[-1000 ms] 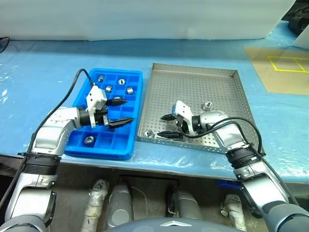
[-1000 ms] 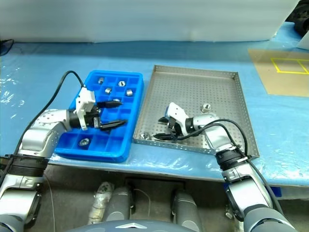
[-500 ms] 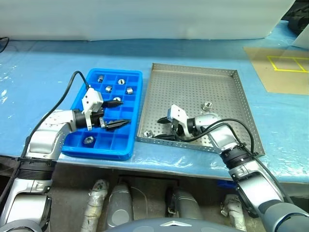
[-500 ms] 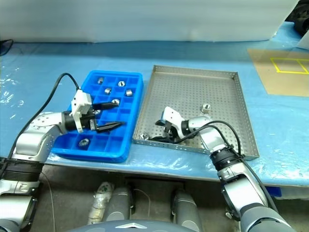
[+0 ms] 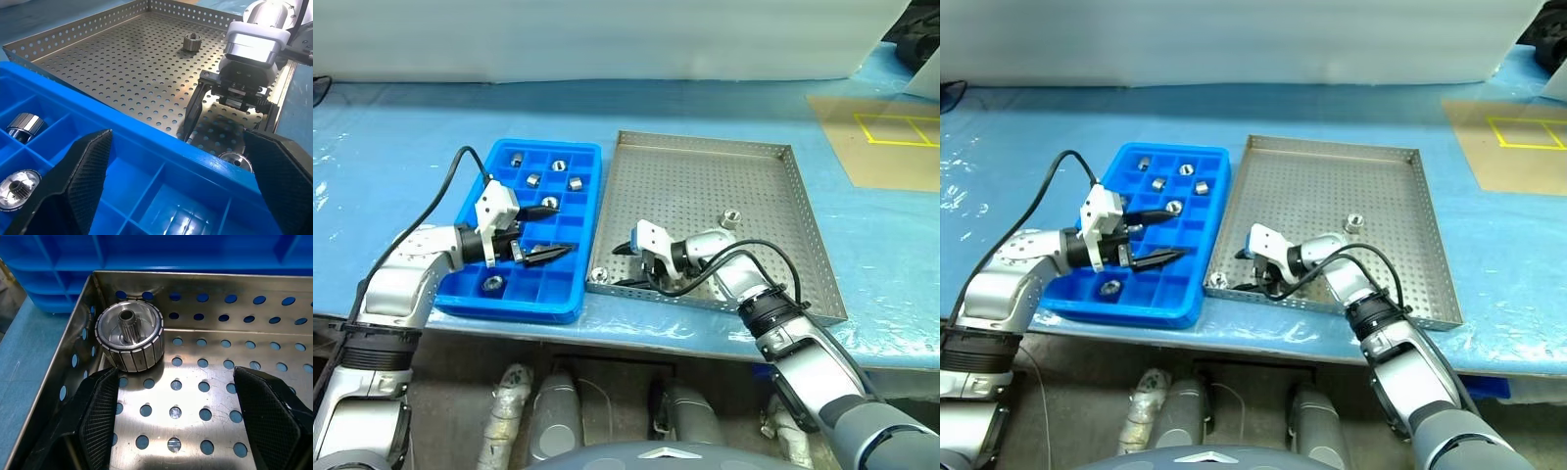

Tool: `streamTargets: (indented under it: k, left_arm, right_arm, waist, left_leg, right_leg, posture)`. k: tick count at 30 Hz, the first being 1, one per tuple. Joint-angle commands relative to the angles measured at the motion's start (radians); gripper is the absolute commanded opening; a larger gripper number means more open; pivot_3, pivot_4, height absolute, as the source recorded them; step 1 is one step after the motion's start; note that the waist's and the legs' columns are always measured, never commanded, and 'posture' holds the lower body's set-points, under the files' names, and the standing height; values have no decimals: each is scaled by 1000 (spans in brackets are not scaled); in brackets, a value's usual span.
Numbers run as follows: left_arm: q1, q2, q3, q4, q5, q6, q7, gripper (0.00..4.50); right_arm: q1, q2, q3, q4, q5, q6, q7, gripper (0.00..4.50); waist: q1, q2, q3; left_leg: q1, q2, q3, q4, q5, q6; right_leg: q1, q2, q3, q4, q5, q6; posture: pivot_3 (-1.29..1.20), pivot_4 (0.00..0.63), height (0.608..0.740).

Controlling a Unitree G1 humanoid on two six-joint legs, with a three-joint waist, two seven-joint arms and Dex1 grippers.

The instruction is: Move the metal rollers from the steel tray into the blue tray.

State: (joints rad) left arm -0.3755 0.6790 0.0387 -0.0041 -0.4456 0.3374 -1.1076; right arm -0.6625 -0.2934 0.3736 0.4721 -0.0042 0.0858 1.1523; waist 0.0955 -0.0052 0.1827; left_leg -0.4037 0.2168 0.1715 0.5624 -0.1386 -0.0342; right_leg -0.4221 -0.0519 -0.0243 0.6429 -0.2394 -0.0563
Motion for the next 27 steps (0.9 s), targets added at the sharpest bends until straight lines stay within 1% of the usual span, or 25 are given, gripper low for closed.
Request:
streamTargets:
  k: [1,4,8,18,23,26,27]
  left_arm:
    - [3,17,36,-35,-16,4,5,4500]
    - [2,16,32,-36,-15,6,8,4500]
    - [-2,16,29,-33,-14,7,8,4500]
    - [-16,15,21,-22,-6,8,4,4500]
    - [-18,16,19,-21,-4,9,2,4500]
    - [-17,15,17,-17,0,4,2,4500]
    - [-17,15,17,-16,1,3,2,4500]
  right_arm:
    - [-28,27,-19,22,11,-14,-24,3885]
    - [-33,41,-39,33,25,-1,-29,3322]
    - [-35,47,-41,47,5,-14,-56,2016]
    - [-34,45,-40,66,-9,-23,-67,2016]
    - [-28,23,-58,53,23,17,-18,2016]
    - [-18,-3,-58,37,32,13,18,2622]
    - [-16,-7,-61,31,34,8,21,2915]
  waist:
    - [-1,0,0]
    - [-1,0,0]
    - [-2,0,0]
    - [-4,0,0]
    - [-3,0,0]
    - [1,0,0]
    - [2,0,0]
  left_leg:
    - [0,0,0,0,0,0]
    - [0,0,0,0,0,0]
    - [0,1,0,0,0,0]
    - [1,1,0,0,1,-1]
    - [1,1,0,0,1,-1]
    - [1,1,0,0,0,-1]
    - [0,1,0,0,0,-1]
  right_leg:
    - [0,0,0,0,0,0]
    - [0,0,0,0,0,0]
    - [0,0,0,0,0,0]
    - [0,1,0,1,1,-1]
    - [0,1,0,0,1,-1]
    - [0,1,0,0,1,-1]
    - [0,1,0,0,1,-1]
  posture:
    - [110,150,740]
    - [108,150,740]
    - [102,150,740]
    - [93,150,740]
    - [93,150,740]
    - [90,150,740]
    - [90,150,740]
